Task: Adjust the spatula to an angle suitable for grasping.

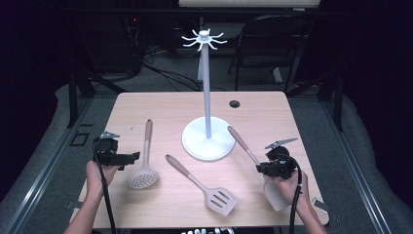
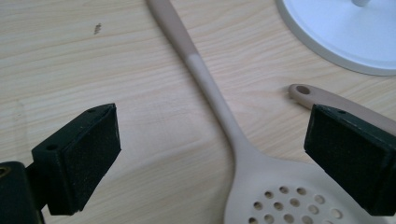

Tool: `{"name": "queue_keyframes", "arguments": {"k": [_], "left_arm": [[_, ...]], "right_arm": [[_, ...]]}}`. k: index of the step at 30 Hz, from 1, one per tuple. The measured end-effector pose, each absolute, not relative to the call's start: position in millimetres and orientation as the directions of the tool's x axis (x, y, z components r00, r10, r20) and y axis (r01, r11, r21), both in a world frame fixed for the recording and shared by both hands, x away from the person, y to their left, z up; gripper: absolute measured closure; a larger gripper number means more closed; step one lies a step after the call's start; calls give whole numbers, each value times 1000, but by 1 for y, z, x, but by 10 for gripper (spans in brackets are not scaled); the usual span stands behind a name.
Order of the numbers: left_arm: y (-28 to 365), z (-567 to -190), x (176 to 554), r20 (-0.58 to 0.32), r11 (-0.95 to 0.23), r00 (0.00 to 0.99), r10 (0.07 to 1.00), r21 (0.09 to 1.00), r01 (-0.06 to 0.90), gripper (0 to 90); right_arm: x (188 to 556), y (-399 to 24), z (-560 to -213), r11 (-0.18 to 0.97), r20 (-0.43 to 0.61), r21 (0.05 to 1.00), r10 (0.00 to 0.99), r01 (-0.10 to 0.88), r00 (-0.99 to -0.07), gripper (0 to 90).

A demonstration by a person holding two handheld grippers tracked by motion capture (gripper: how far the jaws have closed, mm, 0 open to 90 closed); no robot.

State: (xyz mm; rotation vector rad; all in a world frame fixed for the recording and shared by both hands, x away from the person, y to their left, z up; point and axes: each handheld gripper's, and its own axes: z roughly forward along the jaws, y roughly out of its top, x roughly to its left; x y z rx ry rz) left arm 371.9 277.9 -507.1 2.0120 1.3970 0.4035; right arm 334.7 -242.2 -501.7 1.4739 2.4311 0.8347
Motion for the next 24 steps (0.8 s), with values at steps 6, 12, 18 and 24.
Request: {"name": "queue_keyframes", "arguments": {"k": [6,12,18,24], "left_arm": [[262,-503,370,-113,-253,433,894,670,698,34],[245,-501,369,-145,-267,474,869,667,695,30],[221,-503,370,-169,-291,518,839,666,687,27],[205,-503,372,-190,-302,545,817,664,684,25]], "right_arm": [[332,-232,-499,396,119,544,837,740,-535,786],[331,-222,-496,416,113,549,822,725,-558,786],[329,-204,-492,453,104,559,792,695,-601,786],[329,-189,-490,477,101,564,771,675,-629,786]]}}
